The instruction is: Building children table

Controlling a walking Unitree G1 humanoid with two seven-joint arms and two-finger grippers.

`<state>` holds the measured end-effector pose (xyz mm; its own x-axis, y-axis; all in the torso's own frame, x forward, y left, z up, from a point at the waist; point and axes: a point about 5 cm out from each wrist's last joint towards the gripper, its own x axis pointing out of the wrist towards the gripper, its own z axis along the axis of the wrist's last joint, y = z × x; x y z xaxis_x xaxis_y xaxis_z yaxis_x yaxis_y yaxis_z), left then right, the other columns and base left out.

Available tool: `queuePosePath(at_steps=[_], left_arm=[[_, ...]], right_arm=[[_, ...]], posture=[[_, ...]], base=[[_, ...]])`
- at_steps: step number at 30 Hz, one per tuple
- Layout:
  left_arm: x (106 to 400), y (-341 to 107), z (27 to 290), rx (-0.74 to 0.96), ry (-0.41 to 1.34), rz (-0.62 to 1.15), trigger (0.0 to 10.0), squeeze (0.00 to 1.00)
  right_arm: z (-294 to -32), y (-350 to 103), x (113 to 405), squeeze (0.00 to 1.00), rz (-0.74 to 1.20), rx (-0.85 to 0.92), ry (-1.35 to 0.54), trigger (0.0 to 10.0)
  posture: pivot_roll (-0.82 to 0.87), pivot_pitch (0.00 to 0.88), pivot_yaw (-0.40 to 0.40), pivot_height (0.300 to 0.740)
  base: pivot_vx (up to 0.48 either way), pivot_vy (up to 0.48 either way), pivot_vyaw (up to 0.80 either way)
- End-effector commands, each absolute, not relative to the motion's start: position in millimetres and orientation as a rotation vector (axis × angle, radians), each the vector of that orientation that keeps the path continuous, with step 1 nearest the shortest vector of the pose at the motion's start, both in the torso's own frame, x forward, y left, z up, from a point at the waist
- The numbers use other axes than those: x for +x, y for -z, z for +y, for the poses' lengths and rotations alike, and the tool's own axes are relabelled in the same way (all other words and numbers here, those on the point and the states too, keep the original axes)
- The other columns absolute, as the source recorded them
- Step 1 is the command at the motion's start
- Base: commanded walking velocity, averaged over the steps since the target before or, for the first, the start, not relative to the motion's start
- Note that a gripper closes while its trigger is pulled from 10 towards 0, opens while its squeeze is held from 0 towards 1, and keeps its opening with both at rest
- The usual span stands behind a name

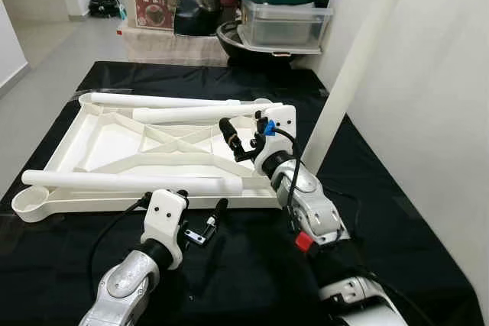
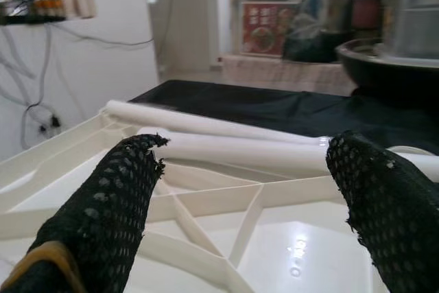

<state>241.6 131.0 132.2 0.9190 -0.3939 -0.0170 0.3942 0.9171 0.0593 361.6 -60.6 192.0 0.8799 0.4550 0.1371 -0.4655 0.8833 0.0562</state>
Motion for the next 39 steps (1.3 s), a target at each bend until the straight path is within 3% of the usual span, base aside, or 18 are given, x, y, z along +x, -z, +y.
queuePosePath(at_steps=[1, 6, 12, 20, 23, 25, 30, 34, 39], left_arm=[[242, -131, 128, 0.064, 0.415, 0.007, 10.0, 0.00], [242, -132, 127, 0.065, 0.411, 0.005, 10.0, 0.00], [241, -132, 128, 0.068, 0.408, 0.004, 10.0, 0.00], [242, -133, 127, 0.069, 0.414, 0.001, 10.0, 0.00], [242, -132, 126, 0.069, 0.416, 0.003, 10.0, 0.00], [242, -132, 126, 0.069, 0.416, 0.003, 10.0, 0.00], [241, -130, 125, 0.065, 0.422, 0.010, 10.0, 0.00], [240, -130, 125, 0.064, 0.423, 0.012, 10.0, 0.00], [240, -127, 123, 0.060, 0.430, 0.021, 10.0, 0.00]], right_arm=[[-66, -190, 365, 0.00, -0.121, 0.083, -0.462, 10.0], [-94, -190, 387, 0.00, -0.112, 0.036, -0.275, 10.0], [-110, -194, 396, 0.00, -0.114, 0.080, -0.178, 10.0], [-162, -198, 406, 0.00, -0.106, 0.081, 0.023, 10.0], [-183, -198, 405, 0.00, -0.108, 0.063, 0.092, 10.0], [-183, -198, 405, 0.00, -0.108, 0.063, 0.092, 10.0], [-241, -184, 392, 0.00, -0.066, 0.024, 0.285, 10.0], [-251, -180, 388, 0.00, -0.054, 0.019, 0.320, 10.0], [-291, -156, 367, 0.00, 0.033, 0.051, 0.573, 10.0]], posture=[[0.10, 0.000, -0.121, 0.740], [0.12, 0.000, -0.127, 0.740], [0.13, 0.000, -0.126, 0.740], [0.12, 0.000, -0.123, 0.740], [0.12, 0.000, -0.124, 0.740], [0.12, 0.000, -0.124, 0.740], [0.10, 0.000, -0.118, 0.740], [0.10, 0.000, -0.117, 0.740], [0.08, 0.000, -0.112, 0.740]], base=[[0.000, 0.000, 0.00], [0.000, 0.000, 0.00], [0.000, 0.000, 0.00], [0.000, 0.000, 0.00], [0.000, 0.000, 0.00], [0.000, 0.000, 0.00], [0.000, 0.000, 0.00], [0.000, 0.000, 0.00], [0.000, 0.000, 0.00]])
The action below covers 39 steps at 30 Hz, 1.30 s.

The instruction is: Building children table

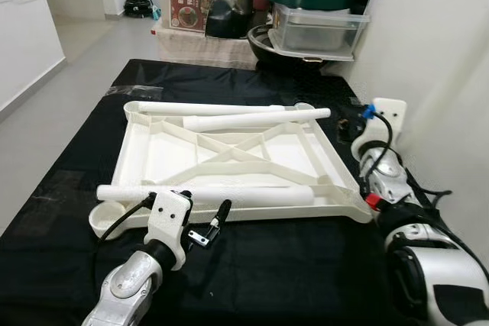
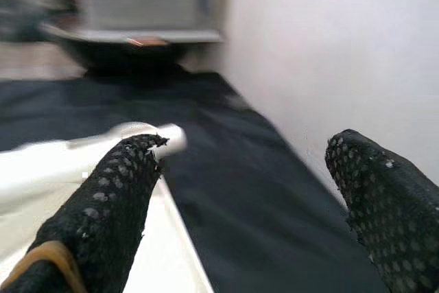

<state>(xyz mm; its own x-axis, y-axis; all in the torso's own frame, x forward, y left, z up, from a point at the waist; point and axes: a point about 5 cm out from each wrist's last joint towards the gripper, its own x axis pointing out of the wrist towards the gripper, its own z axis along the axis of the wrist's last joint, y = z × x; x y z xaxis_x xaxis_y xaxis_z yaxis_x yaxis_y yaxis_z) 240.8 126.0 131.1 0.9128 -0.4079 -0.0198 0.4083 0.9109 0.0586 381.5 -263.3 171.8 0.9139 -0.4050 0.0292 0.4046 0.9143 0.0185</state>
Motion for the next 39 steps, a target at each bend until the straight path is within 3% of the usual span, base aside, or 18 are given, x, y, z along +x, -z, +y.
queuePosePath(at_steps=[1, 3, 4, 9, 19, 24, 26, 27, 29, 39], left_arm=[[240, -127, 123, 0.059, 0.431, 0.022, 10.0, 0.00], [240, -127, 123, 0.059, 0.431, 0.022, 10.0, 0.00], [239, -126, 123, 0.059, 0.431, 0.022, 10.0, 0.00], [239, -126, 123, 0.058, 0.429, 0.023, 10.0, 0.00], [240, -125, 122, 0.054, 0.434, 0.024, 10.0, 0.00], [241, -129, 122, 0.049, 0.429, 0.001, 10.0, 0.00], [244, -139, 126, 0.032, 0.391, -0.059, 10.0, 0.00], [244, -139, 126, 0.032, 0.391, -0.059, 10.0, 0.00], [247, -145, 132, 0.026, 0.349, -0.090, 10.0, 0.00], [250, -156, 154, 0.037, 0.184, -0.160, 10.0, 0.00]], right_arm=[[-299, -151, 361, 0.00, 0.059, 0.075, 0.639, 10.0], [-299, -151, 361, 0.00, 0.059, 0.075, 0.639, 10.0], [-311, -142, 352, 0.00, 0.094, 0.110, 0.756, 10.0], [-325, -130, 336, 0.00, 0.133, 0.159, 0.918, 10.0], [-312, -128, 340, 0.00, 0.124, 0.156, 0.864, 10.0], [-280, -154, 363, 0.00, -0.022, 0.172, 0.627, 10.0], [-230, -192, 383, 0.00, -0.202, 0.153, 0.219, 10.0], [-230, -192, 383, 0.00, -0.202, 0.153, 0.219, 10.0], [-193, -211, 386, 0.00, -0.274, 0.090, -0.084, 10.0], [-165, -234, 374, 0.00, -0.320, -0.091, -0.478, 10.0]], posture=[[0.08, 0.000, -0.113, 0.740], [0.08, 0.000, -0.113, 0.740], [0.08, 0.000, -0.116, 0.740], [0.08, 0.000, -0.118, 0.740], [0.06, 0.000, -0.117, 0.740], [0.06, 0.000, -0.119, 0.740], [0.07, 0.000, -0.121, 0.740], [0.07, 0.000, -0.121, 0.740], [0.07, 0.000, -0.123, 0.740], [0.08, 0.000, -0.129, 0.740]], base=[[0.000, 0.000, 0.00], [0.000, 0.000, 0.00], [0.000, 0.000, 0.00], [0.000, 0.000, 0.00], [0.000, 0.000, 0.00], [0.000, 0.000, 0.00], [0.000, 0.000, 0.00], [0.000, 0.000, 0.00], [0.000, 0.000, 0.00], [0.000, 0.000, 0.00]])
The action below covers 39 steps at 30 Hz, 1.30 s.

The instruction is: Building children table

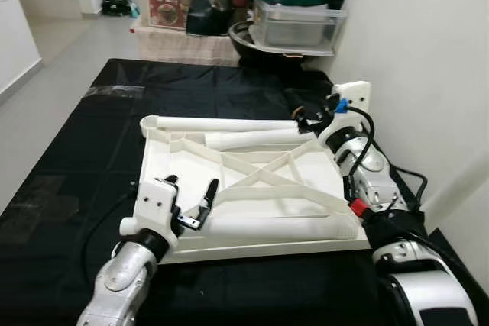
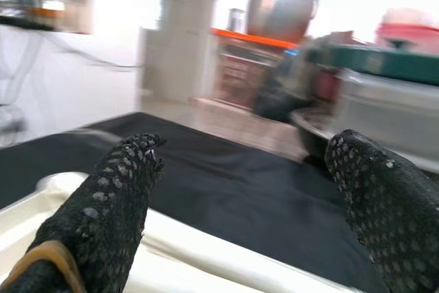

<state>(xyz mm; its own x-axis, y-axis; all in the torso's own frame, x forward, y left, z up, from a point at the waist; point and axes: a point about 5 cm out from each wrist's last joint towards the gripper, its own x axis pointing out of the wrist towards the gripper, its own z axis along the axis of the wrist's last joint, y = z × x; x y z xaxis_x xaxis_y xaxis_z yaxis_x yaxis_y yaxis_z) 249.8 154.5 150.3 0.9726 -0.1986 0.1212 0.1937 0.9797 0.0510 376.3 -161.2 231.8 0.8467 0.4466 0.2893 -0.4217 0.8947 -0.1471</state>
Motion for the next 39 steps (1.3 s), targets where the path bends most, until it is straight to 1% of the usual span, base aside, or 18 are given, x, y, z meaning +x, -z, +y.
queuePosePath(at_steps=[1, 6, 10, 12, 18, 23, 26, 30, 39], left_arm=[[250, -156, 154, 0.037, 0.184, -0.160, 10.0, 0.00], [250, -158, 155, 0.047, 0.182, -0.175, 10.0, 0.00], [251, -160, 155, 0.056, 0.175, -0.187, 10.0, 0.00], [252, -161, 156, 0.064, 0.171, -0.191, 10.0, 0.00], [253, -161, 156, 0.071, 0.173, -0.193, 10.0, 0.00], [253, -161, 156, 0.077, 0.174, -0.196, 10.0, 0.00], [252, -161, 156, 0.085, 0.178, -0.197, 10.0, 0.00], [252, -161, 154, 0.101, 0.186, -0.206, 10.0, 0.00], [251, -162, 151, 0.112, 0.203, -0.212, 10.0, 0.00]], right_arm=[[-165, -234, 374, 0.00, -0.320, -0.091, -0.478, 10.0], [-161, -228, 370, 0.00, -0.303, -0.061, -0.485, 10.0], [-160, -219, 368, 0.00, -0.266, -0.003, -0.465, 10.0], [-152, -212, 367, 0.00, -0.239, 0.040, -0.482, 10.0], [-146, -206, 368, 0.00, -0.196, 0.054, -0.456, 10.0], [-141, -206, 367, 0.00, -0.194, 0.069, -0.454, 10.0], [-138, -207, 366, 0.00, -0.197, 0.050, -0.455, 10.0], [-138, -207, 364, 0.00, -0.205, -0.002, -0.435, 10.0], [-137, -208, 364, 0.00, -0.203, 0.000, -0.422, 10.0]], posture=[[0.08, 0.000, -0.129, 0.740], [0.08, 0.000, -0.117, 0.740], [0.08, 0.000, -0.113, 0.740], [0.08, 0.000, -0.110, 0.740], [0.09, 0.000, -0.113, 0.740], [0.09, 0.000, -0.113, 0.740], [0.09, 0.000, -0.108, 0.740], [0.09, 0.000, -0.107, 0.740], [0.09, 0.000, -0.107, 0.740]], base=[[0.000, 0.000, 0.00], [0.000, 0.000, 0.00], [0.000, 0.000, 0.00], [0.000, 0.000, 0.00], [0.000, 0.000, 0.00], [0.000, 0.000, 0.00], [0.000, 0.000, 0.00], [0.000, 0.000, 0.80], [0.000, 0.000, 0.80]])
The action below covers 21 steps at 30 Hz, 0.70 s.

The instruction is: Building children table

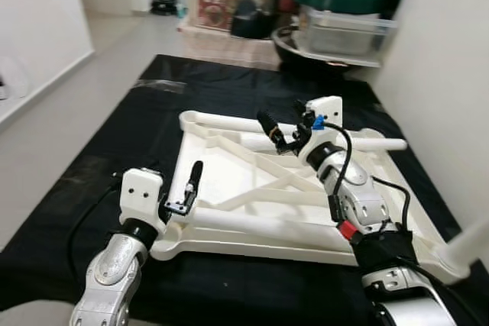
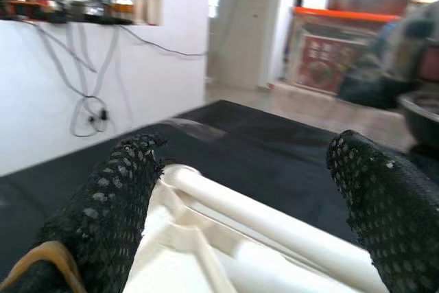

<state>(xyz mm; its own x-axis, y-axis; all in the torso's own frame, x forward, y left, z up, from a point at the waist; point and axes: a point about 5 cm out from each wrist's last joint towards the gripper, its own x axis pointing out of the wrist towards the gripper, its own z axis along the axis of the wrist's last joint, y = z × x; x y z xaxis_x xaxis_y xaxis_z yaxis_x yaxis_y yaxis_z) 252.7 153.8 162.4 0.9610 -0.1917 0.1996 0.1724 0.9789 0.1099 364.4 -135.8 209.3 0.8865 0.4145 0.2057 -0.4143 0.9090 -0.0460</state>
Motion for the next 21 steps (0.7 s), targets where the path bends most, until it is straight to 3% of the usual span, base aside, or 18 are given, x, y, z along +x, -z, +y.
queuePosePath(at_steps=[1, 6, 10, 14, 21], left_arm=[[251, -162, 151, 0.112, 0.203, -0.212, 10.0, 0.00], [251, -162, 150, 0.121, 0.209, -0.214, 10.0, 0.00], [251, -161, 147, 0.123, 0.217, -0.215, 10.0, 0.00], [251, -161, 147, 0.116, 0.210, -0.221, 10.0, 0.00], [251, -158, 145, 0.108, 0.215, -0.208, 10.0, 0.00]], right_arm=[[-137, -208, 364, 0.00, -0.203, 0.000, -0.422, 10.0], [-138, -212, 365, 0.00, -0.208, -0.019, -0.430, 10.0], [-141, -216, 366, 0.00, -0.189, -0.040, -0.519, 10.0], [-147, -219, 369, 0.00, -0.144, -0.055, -0.566, 10.0], [-165, -235, 382, 0.00, -0.161, -0.020, -0.427, 10.0]], posture=[[0.09, 0.000, -0.107, 0.740], [0.09, 0.000, -0.107, 0.740], [0.09, 0.000, -0.110, 0.740], [0.09, 0.000, -0.114, 0.740], [0.09, 0.000, -0.119, 0.740]], base=[[0.000, 0.000, 0.80], [0.000, 0.000, 0.80], [0.000, -0.337, 0.80], [0.000, 0.000, 0.00], [0.000, 0.000, 0.00]])
